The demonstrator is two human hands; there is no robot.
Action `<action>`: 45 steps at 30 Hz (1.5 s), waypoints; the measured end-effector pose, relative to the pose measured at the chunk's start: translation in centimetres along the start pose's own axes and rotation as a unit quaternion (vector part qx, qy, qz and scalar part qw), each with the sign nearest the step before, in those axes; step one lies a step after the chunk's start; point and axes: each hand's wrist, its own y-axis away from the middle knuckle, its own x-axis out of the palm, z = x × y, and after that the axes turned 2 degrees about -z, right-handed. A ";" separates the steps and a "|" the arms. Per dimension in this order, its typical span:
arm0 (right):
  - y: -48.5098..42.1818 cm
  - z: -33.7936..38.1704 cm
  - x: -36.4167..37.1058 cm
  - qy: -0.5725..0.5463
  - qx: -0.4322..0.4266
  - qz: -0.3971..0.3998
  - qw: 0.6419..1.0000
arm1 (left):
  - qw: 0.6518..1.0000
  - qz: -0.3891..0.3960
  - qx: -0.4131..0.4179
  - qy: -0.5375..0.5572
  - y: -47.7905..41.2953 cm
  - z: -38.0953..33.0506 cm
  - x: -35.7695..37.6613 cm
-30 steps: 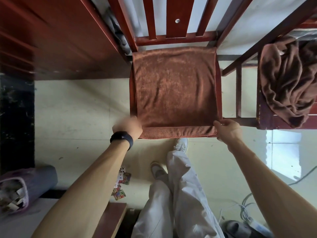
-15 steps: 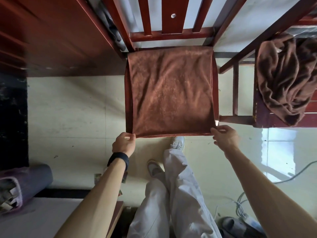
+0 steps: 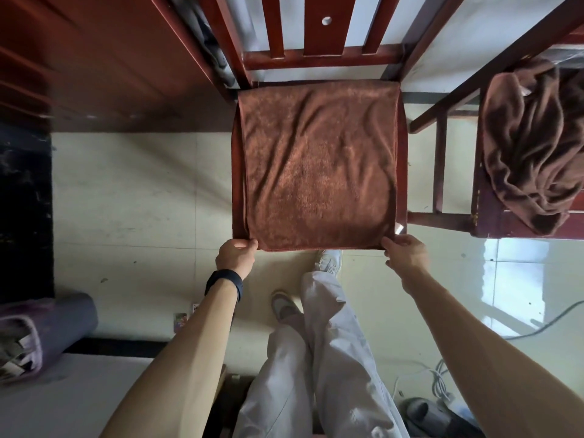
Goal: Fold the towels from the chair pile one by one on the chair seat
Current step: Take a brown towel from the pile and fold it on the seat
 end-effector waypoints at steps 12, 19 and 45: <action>2.0 1.6 -3.2 -0.208 0.029 0.017 0.978 | 0.981 0.004 0.008 0.195 1.2 0.2 -1.9; 9.4 7.0 -8.3 -0.316 -0.029 0.087 0.944 | 0.946 0.096 0.039 0.306 7.2 -4.0 -10.2; 20.5 12.7 -21.6 0.459 -0.585 -0.073 0.664 | 0.505 -0.194 0.691 -0.479 18.6 -12.0 -24.7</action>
